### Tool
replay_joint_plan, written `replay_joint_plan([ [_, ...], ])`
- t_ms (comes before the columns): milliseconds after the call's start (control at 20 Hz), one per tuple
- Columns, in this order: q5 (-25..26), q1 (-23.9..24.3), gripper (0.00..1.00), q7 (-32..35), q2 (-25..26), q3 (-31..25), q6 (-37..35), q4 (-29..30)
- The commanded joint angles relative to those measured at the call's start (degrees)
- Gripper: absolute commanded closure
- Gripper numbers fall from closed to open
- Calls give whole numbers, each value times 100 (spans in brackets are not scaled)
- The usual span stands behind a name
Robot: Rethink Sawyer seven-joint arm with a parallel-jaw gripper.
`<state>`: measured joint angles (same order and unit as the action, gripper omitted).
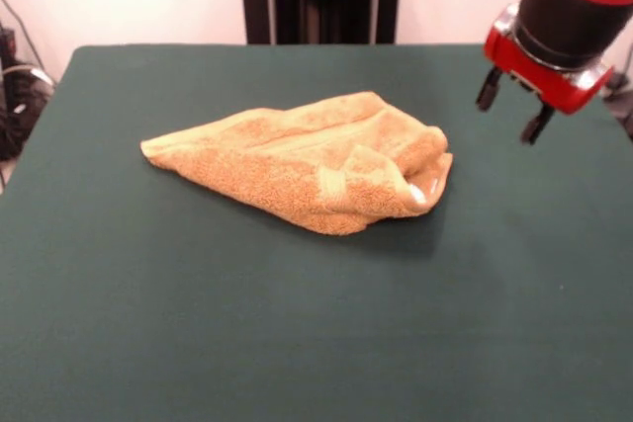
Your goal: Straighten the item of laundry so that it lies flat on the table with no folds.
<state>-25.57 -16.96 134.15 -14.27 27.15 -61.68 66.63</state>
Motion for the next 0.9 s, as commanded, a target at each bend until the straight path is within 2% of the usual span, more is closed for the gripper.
replay_joint_plan([
  [50, -2, -203, 0, 1736, 414, -292, 254, 864],
  [200, 142, -239, 0, 1738, 445, -145, 474, 898],
  [500, 592, -371, 0, 1645, 402, 487, 879, 838],
  [900, 629, -219, 0, 1474, 488, 354, 1828, 1200],
])
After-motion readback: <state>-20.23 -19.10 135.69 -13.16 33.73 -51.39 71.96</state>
